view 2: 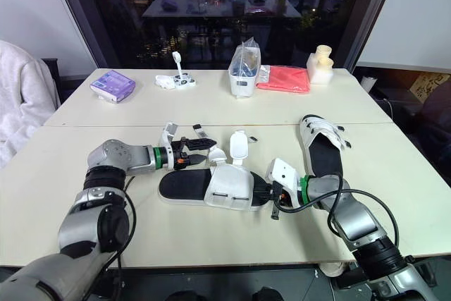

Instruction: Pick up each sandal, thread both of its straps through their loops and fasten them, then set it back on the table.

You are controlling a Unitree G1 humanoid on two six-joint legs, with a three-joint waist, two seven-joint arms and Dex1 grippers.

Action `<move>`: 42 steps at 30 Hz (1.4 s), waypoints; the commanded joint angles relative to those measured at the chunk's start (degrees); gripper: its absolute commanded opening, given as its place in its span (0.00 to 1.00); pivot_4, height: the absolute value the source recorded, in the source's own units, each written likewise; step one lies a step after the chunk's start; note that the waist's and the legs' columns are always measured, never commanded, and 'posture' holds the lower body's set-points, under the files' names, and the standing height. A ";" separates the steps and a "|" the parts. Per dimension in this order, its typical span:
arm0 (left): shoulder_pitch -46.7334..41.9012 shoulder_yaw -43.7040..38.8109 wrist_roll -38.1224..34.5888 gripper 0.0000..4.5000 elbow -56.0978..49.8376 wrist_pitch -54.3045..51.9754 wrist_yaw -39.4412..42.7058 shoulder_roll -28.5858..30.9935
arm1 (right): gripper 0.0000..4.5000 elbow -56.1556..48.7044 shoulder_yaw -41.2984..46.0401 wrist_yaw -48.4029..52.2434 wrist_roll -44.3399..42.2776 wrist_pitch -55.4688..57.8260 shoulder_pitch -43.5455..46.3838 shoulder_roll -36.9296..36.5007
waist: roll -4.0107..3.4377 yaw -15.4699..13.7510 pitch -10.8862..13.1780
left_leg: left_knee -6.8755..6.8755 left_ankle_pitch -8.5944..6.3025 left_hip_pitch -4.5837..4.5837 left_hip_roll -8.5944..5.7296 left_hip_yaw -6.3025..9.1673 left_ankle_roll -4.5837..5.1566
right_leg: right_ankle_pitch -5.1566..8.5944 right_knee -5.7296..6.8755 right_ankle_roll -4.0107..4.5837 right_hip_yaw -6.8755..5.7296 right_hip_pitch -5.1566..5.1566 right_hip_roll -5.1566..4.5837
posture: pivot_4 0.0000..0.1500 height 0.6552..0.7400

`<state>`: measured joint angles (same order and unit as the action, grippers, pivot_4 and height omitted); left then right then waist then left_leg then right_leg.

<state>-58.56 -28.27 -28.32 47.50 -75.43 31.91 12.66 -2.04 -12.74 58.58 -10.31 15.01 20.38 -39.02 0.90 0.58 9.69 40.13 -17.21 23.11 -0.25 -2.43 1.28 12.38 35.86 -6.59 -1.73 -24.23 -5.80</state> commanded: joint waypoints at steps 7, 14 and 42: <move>-7.88 -4.02 -0.96 1.00 15.39 8.51 -9.41 -2.29 | 0.02 1.88 -0.34 1.34 0.93 -0.40 1.85 0.64 | 0.00 0.03 0.00 | -0.03 0.03 -0.01 0.00 0.00 -0.06 | 0.00 0.01 0.00 0.00 -0.01 -0.01 | 1.00 1.00; -9.02 -5.30 -1.95 1.00 19.72 19.11 -8.70 -2.98 | 0.02 2.41 -0.80 1.99 1.41 -0.58 2.27 1.20 | 0.00 0.03 0.00 | -0.03 0.10 -0.06 0.00 0.00 -0.18 | -0.02 0.05 0.02 0.00 0.00 -0.01 | 1.00 1.00; -13.72 -11.49 -9.22 1.00 23.76 34.43 -4.99 -0.90 | 0.02 2.61 -0.73 1.87 3.14 -1.66 1.18 1.90 | 0.02 0.15 0.01 | -0.09 0.11 -0.10 0.01 -0.02 -0.21 | -0.03 0.08 0.03 -0.02 -0.02 -0.01 | 1.00 1.00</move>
<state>-70.23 -39.08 -35.79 72.20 -41.72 25.23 11.06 0.60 -12.97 60.43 -8.00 13.04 22.20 -37.07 0.92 0.73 9.70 40.04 -17.11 23.01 -0.24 -2.45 1.07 12.35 35.94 -6.56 -1.75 -24.25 -5.81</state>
